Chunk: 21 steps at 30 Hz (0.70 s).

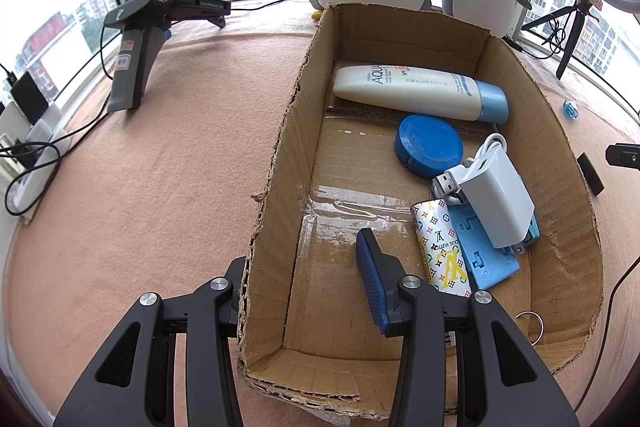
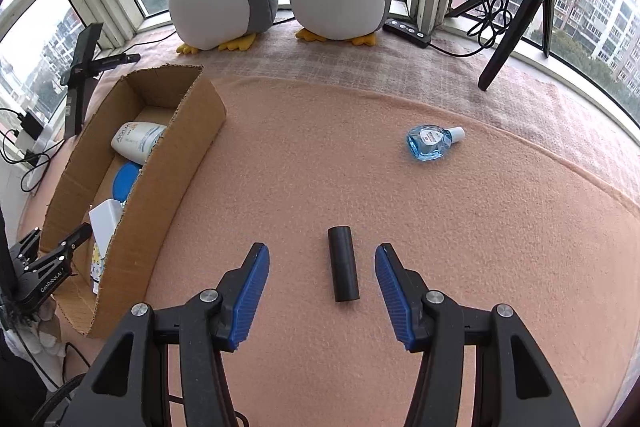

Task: Organize rigid objects
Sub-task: 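Move the right tool toward the black cylinder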

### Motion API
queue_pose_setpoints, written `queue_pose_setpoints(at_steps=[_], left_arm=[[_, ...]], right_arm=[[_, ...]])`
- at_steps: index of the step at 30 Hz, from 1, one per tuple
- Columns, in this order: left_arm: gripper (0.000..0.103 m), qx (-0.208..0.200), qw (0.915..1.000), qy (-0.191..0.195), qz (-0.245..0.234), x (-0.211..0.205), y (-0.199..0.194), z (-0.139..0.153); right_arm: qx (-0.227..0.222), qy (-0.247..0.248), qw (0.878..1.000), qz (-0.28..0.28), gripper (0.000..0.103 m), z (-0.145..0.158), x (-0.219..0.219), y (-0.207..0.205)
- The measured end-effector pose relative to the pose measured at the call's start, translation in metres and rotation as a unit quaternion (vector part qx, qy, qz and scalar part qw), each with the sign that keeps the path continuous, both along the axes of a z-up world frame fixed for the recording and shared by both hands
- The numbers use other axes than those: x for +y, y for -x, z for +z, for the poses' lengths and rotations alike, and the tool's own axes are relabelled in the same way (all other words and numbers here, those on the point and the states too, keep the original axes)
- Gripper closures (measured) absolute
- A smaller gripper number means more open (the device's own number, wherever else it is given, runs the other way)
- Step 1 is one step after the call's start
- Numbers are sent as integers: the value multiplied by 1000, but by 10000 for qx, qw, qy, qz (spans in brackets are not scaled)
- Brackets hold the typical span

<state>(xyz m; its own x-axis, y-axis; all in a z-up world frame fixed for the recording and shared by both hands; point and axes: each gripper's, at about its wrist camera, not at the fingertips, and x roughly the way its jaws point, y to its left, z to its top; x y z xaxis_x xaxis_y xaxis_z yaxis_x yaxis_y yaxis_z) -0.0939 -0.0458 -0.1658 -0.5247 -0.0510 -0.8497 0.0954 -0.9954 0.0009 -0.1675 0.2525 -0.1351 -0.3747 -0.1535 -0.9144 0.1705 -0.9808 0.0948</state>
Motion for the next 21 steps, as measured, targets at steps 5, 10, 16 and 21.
queue_pose_setpoints(at_steps=[5,10,16,21], left_arm=[[61,1,10000,2,0,0,0,0],[61,1,10000,3,1,0,0,0],[61,1,10000,0,2,0,0,0],[61,1,10000,2,1,0,0,0]], right_arm=[[-207,-177,9996,88,52,-17,0,6],[-320,-242,9992,90,53,-29,-2,11],[-430,-358,9983,154,61,-37,-4,15],[-549,-384,9976,170,73,-43,-3,17]])
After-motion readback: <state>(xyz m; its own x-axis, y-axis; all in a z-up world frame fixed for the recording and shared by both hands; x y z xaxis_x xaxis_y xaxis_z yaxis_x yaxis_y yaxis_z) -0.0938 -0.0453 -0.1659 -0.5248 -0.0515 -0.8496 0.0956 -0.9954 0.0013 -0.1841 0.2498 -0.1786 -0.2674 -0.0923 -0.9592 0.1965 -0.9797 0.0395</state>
